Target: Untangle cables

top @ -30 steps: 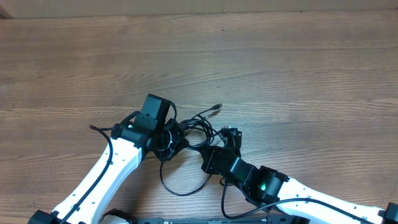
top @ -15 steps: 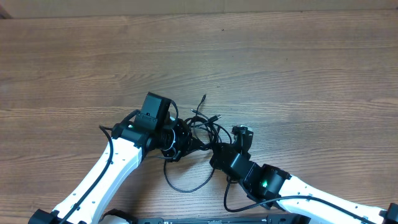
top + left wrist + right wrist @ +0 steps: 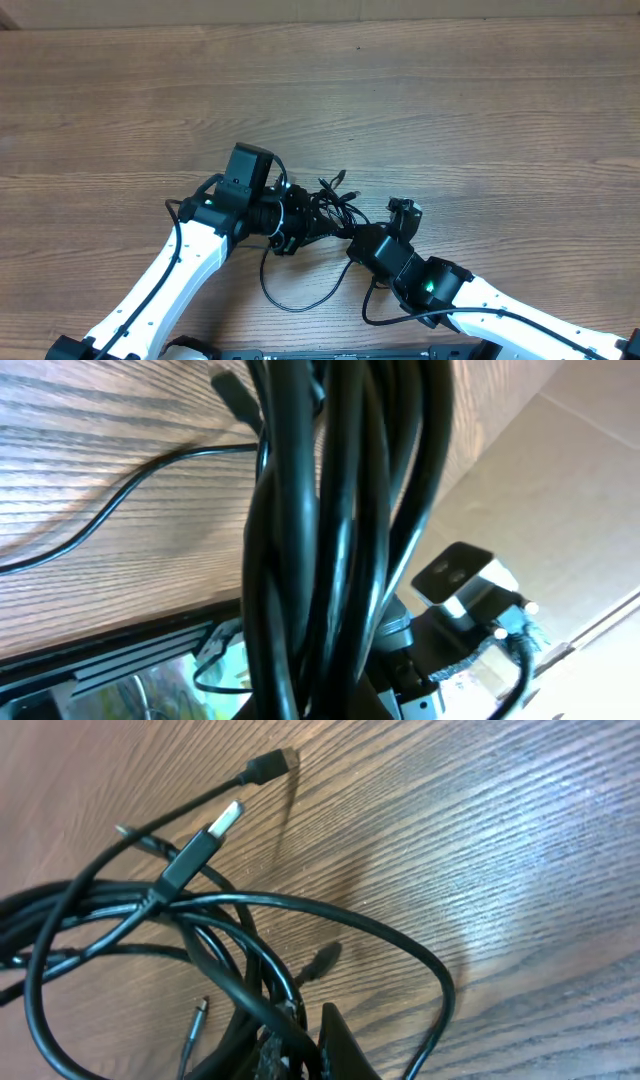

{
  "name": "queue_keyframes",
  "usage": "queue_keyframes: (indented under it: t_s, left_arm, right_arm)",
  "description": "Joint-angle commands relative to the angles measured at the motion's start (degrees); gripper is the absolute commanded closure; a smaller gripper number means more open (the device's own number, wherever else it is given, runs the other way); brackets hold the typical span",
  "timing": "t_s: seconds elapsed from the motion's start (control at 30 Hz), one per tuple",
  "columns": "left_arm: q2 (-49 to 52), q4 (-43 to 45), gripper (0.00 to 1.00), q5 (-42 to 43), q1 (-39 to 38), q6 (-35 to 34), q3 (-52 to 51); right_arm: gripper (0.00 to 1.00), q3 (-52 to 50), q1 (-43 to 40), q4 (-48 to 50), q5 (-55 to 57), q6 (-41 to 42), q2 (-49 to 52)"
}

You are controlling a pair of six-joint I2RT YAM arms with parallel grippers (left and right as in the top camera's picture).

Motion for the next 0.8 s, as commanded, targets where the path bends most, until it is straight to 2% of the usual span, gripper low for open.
queue_keyframes:
  t_s: [0.0,0.2,0.43,0.57,0.63,0.77]
  left_arm:
    - [-0.68,1.16,0.96,8.57,3.72,-4.17,1.31]
    - [-0.68,1.14,0.96,9.60,9.62,-5.49,1.31]
    - [-0.68,1.14,0.96,7.72,12.57,-5.31,1.31]
    - [-0.68,1.07,0.93,1.75,12.50,-5.31,1.31]
    - [-0.68,0.61,0.86,-1.73,12.22,-5.33,1.31]
    - [-0.66,0.33,0.89,-8.87,11.54,-5.33,1.31]
  right_arm:
    - [0.96,-1.07,-1.33,-2.75,0.83,2.32,0.76]
    - [0.96,-1.07,-1.92,-3.02,0.07,2.29,0.76]
    - [0.96,-1.07,-1.92,-3.02,-0.02,2.29,0.74]
    - [0.96,-1.07,-1.92,-2.80,-1.46,2.23,0.74]
    - [0.96,-1.07,-1.92,-2.43,-3.41,1.16,0.74]
    - [0.96,-1.05,-1.92,1.49,-11.19,-7.54,0.31]
